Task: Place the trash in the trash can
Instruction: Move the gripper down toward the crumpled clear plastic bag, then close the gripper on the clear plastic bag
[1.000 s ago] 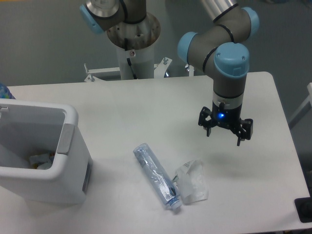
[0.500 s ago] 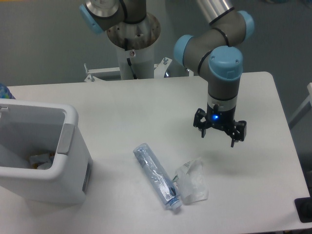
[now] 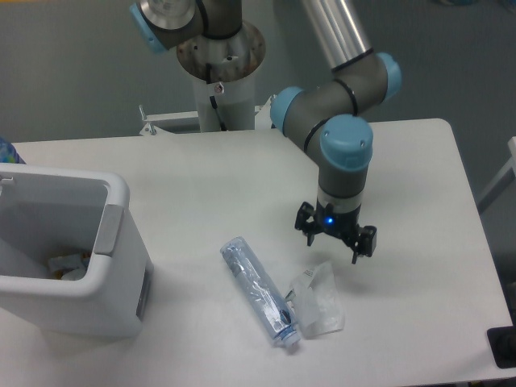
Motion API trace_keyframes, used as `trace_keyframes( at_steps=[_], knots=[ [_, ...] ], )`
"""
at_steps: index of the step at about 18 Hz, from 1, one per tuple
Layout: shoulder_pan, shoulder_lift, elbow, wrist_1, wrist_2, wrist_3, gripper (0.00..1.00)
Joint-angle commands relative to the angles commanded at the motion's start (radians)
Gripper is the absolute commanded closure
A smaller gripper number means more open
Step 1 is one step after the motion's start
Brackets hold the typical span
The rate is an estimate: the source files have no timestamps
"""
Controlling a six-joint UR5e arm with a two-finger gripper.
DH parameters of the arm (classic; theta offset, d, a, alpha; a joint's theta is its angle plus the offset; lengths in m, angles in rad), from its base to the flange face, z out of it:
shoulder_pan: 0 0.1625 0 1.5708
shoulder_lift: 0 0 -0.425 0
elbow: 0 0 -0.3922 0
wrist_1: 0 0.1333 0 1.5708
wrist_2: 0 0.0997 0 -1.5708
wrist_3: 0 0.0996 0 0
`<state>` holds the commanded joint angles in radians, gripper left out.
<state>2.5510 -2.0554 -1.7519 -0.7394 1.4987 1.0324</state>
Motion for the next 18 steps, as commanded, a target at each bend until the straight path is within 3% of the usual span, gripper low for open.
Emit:
trace_keyframes(
  at_steps=[4, 8, 11, 12, 18],
  knots=[
    [-0.018, -0.040, 0.023, -0.002, 0.006, -0.014, 0.01],
    [-0.018, -0.049, 0.026, -0.003, 0.005, -0.015, 0.45],
    [-0.025, -0.055, 0.026, -0.005, 0.003, -0.012, 0.94],
    [-0.025, -0.055, 0.026, -0.005, 0.002, -0.014, 1.00],
    [-0.023, -0.037, 0.025, -0.008, 0.008, -0.012, 1.00]
  ],
)
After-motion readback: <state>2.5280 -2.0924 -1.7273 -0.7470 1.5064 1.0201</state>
